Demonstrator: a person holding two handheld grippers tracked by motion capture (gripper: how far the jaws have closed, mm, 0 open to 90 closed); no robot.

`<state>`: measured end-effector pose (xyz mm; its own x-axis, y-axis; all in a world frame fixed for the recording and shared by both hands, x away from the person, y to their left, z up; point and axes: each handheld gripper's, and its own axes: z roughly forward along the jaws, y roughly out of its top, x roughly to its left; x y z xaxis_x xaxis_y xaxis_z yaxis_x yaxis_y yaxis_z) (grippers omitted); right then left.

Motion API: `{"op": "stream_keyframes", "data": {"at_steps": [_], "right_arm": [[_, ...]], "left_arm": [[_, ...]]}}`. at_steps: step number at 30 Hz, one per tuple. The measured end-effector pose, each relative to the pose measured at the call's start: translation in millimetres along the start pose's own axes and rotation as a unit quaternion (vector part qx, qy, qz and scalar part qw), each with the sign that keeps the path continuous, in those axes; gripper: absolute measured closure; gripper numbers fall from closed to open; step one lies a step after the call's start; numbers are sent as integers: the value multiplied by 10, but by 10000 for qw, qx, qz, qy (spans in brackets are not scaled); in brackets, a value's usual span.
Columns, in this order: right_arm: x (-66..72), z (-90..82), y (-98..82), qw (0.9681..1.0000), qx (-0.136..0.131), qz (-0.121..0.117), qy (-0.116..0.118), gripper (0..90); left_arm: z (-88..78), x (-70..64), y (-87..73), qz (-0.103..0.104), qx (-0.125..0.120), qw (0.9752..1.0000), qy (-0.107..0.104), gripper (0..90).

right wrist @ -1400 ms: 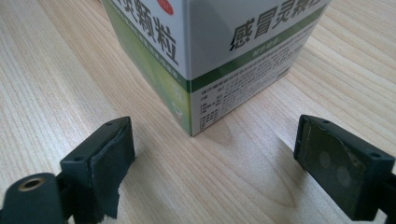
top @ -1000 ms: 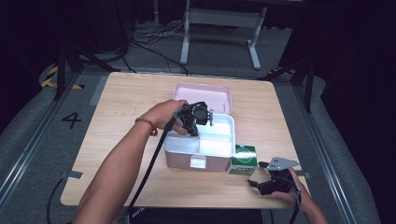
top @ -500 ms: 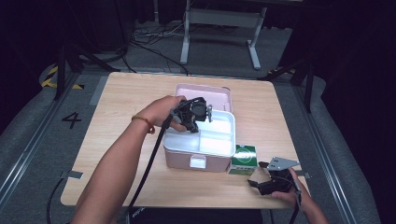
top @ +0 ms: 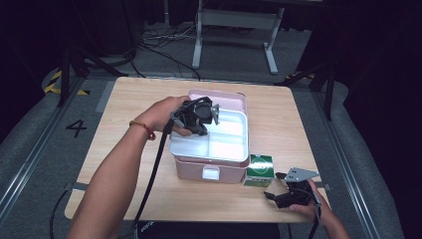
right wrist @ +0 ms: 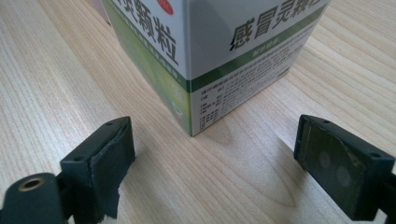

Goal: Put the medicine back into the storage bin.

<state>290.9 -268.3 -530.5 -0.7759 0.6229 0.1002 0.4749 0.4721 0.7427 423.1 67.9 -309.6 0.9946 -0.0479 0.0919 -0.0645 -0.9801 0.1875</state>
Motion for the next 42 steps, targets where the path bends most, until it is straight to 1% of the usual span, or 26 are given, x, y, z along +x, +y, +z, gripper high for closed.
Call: {"op": "stream_keyframes", "data": {"at_steps": [5, 6, 7, 8, 9, 11, 15, 16, 17, 18, 19, 20, 21, 24, 27, 28, 32, 33, 34, 35, 36, 37, 38, 40, 41, 42], "right_arm": [[0, 0, 0, 10000, 1, 0, 1, 125], [0, 0, 0, 10000, -2, 1, 0, 125], [0, 0, 0, 10000, -2, 1, 0, 125], [0, 0, 0, 10000, 0, -2, -1, 125], [0, 0, 0, 10000, 0, -2, -1, 125], [0, 1, 0, 10000, -3, 0, 0, 125], [0, 1, 0, 10000, -3, -2, -1, 125], [0, 0, 0, 10000, -2, 0, 0, 126], [0, 0, 0, 10000, -2, 0, 0, 126], [0, 0, 0, 10000, -2, 1, 0, 126], [0, 0, 0, 10000, -2, 1, 0, 126], [0, 0, 0, 10000, 1, 1, 0, 125], [0, 0, 0, 10000, -2, 2, 0, 125], [1, 0, 0, 10000, -2, 2, -1, 125], [0, 0, 0, 10000, -3, 3, 4, 126], [0, -1, 0, 10000, 0, 2, 4, 125], [1, 0, 0, 10000, -2, 6, 3, 125], [1, 0, 0, 10000, -1, 3, 2, 126], [1, 0, 0, 10000, -1, 3, 2, 126], [1, 0, 0, 10000, -2, 7, 3, 125], [1, 1, 0, 10000, -3, 3, 1, 125], [1, 1, 0, 10000, -3, 3, 1, 125], [2, 0, 0, 10000, -2, 8, 1, 125], [1, 1, 0, 10000, -3, 5, 0, 125], [1, 0, 0, 10000, -2, 5, 0, 125], [1, 1, 0, 10000, -3, 7, -1, 125]], "left_arm": [[-50, 4, -29, -21, -13, 10000, 32, 893], [-84, 11, -51, -27, -71, 9999, 92, 893], [-84, 11, -51, -27, -71, 9999, 92, 893], [-122, 11, -82, -104, -154, 9998, 111, 893], [-122, 11, -82, -104, -154, 9998, 111, 893], [-182, 15, -135, -137, -218, 9996, 142, 893], [-236, 31, -201, -143, -182, 9995, 217, 893], [-274, 23, -262, -260, -231, 9991, 236, 893], [-274, 23, -262, -260, -231, 9991, 236, 893], [-326, 26, -328, -314, -296, 9987, 268, 893], [-326, 26, -328, -314, -296, 9987, 268, 893], [-353, 29, -363, -308, -314, 9987, 266, 893], [-381, 30, -412, -355, -334, 9984, 292, 893], [-434, 27, -527, -481, -334, 9977, 350, 893], [-500, 17, -648, -549, -328, 9971, 423, 893], [-550, 9, -728, -614, -367, 9963, 483, 893], [-617, -11, -840, -698, -355, 9954, 554, 893], [-663, -27, -919, -764, -379, 9946, 586, 893], [-663, -27, -919, -764, -379, 9946, 586, 893], [-686, -37, -959, -790, -391, 9942, 613, 893], [-722, -55, -1046, -865, -425, 9933, 633, 893], [-722, -55, -1046, -865, -425, 9933, 633, 893], [-738, -66, -1088, -890, -394, 9930, 668, 893], [-758, -86, -1179, -998, -385, 9917, 710, 893], [-783, -102, -1272, -1090, -362, 9906, 738, 893], [-783, -102, -1272, -1090, -362, 9906, 738, 893]]}}
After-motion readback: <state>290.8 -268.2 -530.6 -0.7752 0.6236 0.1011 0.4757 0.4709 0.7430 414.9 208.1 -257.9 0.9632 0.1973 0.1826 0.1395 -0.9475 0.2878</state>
